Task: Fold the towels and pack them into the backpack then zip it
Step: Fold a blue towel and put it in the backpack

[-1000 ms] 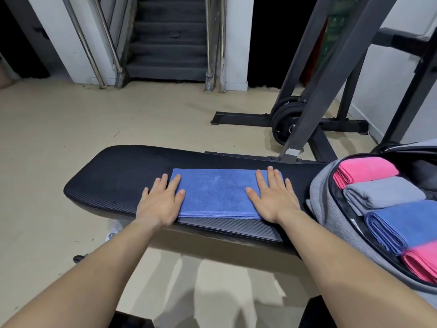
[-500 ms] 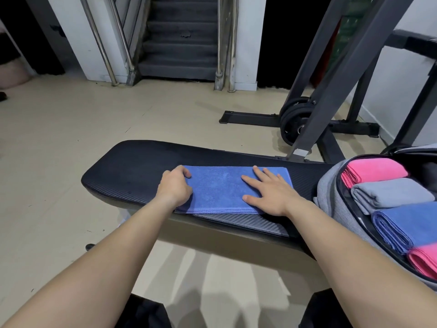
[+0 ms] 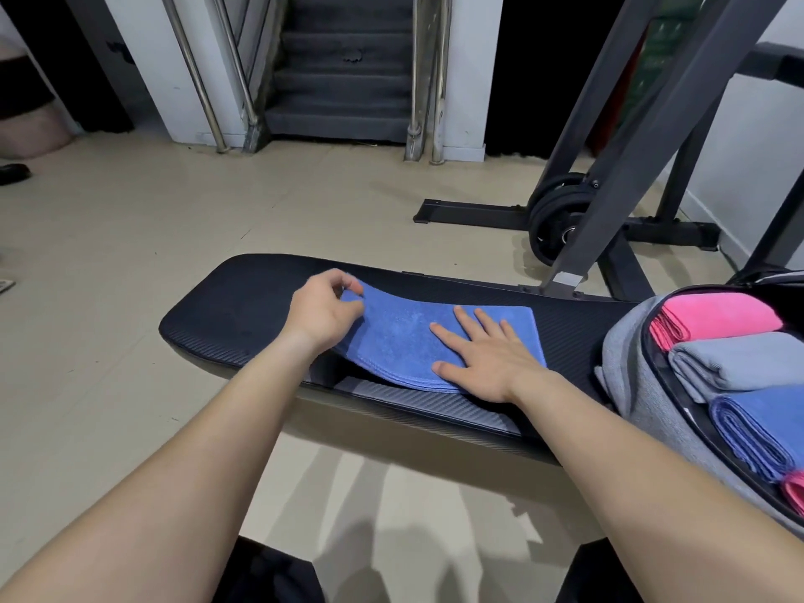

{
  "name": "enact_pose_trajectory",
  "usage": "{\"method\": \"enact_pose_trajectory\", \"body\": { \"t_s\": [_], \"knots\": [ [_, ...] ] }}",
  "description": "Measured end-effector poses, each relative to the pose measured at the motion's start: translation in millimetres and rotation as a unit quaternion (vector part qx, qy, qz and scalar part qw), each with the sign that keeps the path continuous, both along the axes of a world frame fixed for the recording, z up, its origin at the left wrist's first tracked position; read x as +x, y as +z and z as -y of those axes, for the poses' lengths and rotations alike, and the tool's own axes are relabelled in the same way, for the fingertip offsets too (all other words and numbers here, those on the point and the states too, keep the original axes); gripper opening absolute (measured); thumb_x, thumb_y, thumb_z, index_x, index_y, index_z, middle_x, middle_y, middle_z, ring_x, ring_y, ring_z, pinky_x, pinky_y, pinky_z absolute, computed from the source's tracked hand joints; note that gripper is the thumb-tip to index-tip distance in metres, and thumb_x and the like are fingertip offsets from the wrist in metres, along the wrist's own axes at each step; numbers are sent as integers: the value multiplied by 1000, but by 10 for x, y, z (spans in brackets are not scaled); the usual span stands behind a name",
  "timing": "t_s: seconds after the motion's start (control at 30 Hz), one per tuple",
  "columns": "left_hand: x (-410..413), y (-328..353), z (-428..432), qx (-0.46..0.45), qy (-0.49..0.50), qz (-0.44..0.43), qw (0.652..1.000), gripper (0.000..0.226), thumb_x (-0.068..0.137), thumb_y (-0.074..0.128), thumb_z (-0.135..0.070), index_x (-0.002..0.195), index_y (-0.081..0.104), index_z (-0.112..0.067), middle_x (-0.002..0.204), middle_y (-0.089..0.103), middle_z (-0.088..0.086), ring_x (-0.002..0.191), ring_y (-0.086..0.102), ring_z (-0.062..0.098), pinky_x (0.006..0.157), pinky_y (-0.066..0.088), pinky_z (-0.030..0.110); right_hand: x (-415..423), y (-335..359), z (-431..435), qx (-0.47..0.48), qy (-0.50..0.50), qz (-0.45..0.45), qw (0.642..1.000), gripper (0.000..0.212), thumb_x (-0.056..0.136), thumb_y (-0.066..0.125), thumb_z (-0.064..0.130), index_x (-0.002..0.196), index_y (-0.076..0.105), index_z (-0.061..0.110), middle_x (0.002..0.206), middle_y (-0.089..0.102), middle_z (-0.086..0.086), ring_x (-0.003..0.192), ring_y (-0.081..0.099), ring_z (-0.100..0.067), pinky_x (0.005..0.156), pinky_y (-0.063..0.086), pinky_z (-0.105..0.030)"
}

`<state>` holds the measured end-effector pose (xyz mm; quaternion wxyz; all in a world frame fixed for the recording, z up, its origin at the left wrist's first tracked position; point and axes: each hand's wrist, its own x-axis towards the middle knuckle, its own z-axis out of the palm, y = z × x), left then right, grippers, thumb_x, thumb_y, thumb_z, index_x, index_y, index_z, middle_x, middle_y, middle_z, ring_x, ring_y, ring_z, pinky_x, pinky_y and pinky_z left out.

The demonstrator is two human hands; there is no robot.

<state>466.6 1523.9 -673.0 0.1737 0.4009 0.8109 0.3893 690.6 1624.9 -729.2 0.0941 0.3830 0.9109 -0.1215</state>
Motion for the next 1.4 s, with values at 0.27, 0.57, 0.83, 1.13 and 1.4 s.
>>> {"method": "enact_pose_trajectory", "body": {
  "t_s": [0.27,0.57,0.83,1.13,1.4],
  "knots": [
    [301,368,-162,125,-36,47,990,33,87,64,-8,115,73,-23,108,69,-7,91,65,6,78,50,15,-545,-69,247,16,-6,-6,1000,74,92,20,77,156,-1,48,167,-17,1,153,-19,-29,121,-9,-56],
    [734,157,-301,36,-126,-31,991,35,90,62,-15,121,70,-28,114,64,-14,99,57,4,81,37,14,198,133,-105,50,-36,-77,995,54,104,29,51,155,31,33,168,11,-1,154,5,-25,124,6,-45],
    [1112,-41,-461,-57,-191,-130,971,34,92,61,-18,125,66,-26,123,65,-4,112,59,14,91,46,26,653,90,-159,-23,-67,-15,997,62,104,33,52,159,9,40,169,2,0,154,1,-28,124,8,-45],
    [1296,-236,-585,-104,-224,-145,958,38,93,60,-19,130,62,-25,134,61,0,116,61,19,95,52,38,659,73,-209,-36,-69,-36,996,66,100,40,57,158,14,40,168,7,0,153,2,-27,124,11,-44],
    [997,-58,-438,21,-136,-230,964,22,95,54,-28,111,69,-31,102,71,-13,97,63,16,82,51,32,520,249,-285,56,-156,-239,957,44,105,36,30,146,47,21,148,48,-5,135,42,-30,109,39,-44]
  ]
}}
